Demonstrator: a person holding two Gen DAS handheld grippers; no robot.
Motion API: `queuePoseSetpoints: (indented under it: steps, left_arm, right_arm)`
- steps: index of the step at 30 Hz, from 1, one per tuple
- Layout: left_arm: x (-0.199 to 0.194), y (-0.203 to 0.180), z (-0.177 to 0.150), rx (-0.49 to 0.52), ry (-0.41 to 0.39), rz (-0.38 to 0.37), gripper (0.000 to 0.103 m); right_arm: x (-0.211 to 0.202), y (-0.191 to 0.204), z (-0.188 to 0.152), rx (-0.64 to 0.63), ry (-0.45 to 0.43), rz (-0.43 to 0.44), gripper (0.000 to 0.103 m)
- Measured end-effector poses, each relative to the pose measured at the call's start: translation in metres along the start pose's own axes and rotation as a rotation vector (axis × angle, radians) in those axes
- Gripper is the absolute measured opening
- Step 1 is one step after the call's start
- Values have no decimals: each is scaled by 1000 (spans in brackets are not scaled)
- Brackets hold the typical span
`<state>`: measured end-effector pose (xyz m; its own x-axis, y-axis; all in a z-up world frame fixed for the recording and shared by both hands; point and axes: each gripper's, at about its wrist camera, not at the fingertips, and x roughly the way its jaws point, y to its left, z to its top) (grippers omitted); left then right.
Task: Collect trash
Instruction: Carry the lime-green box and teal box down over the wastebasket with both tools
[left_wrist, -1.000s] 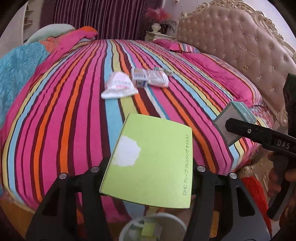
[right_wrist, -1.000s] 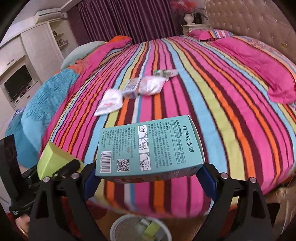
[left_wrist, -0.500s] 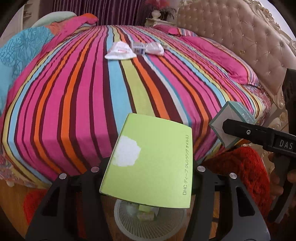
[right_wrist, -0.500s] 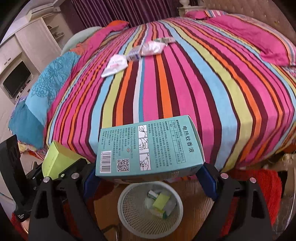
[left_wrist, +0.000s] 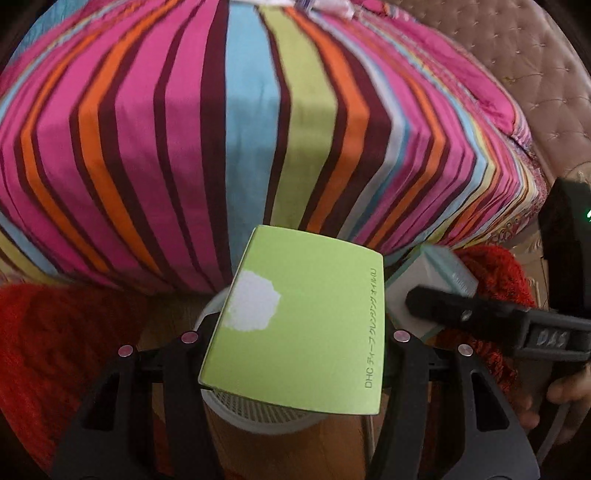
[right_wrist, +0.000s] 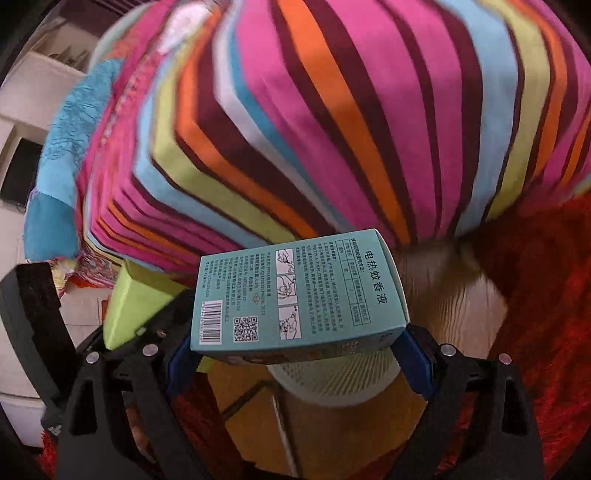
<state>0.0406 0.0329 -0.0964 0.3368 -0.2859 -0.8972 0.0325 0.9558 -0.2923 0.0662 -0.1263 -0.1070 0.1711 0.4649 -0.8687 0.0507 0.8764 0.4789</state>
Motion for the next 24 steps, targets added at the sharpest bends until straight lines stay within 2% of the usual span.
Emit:
queuePoseSetpoints:
  steps: [7,16,24]
  left_arm:
    - [33,11,-9,-61,144,3,55]
    - [72,35,-23,-207,331,7,55]
    - [98,35,-30,-203,450,27,55]
  right_arm:
    - [31,-29,-6,132,138,-24,86]
    - [65,-39,-6,201,252,-50,85]
    - [96,-43,-3,239,303,-67,85]
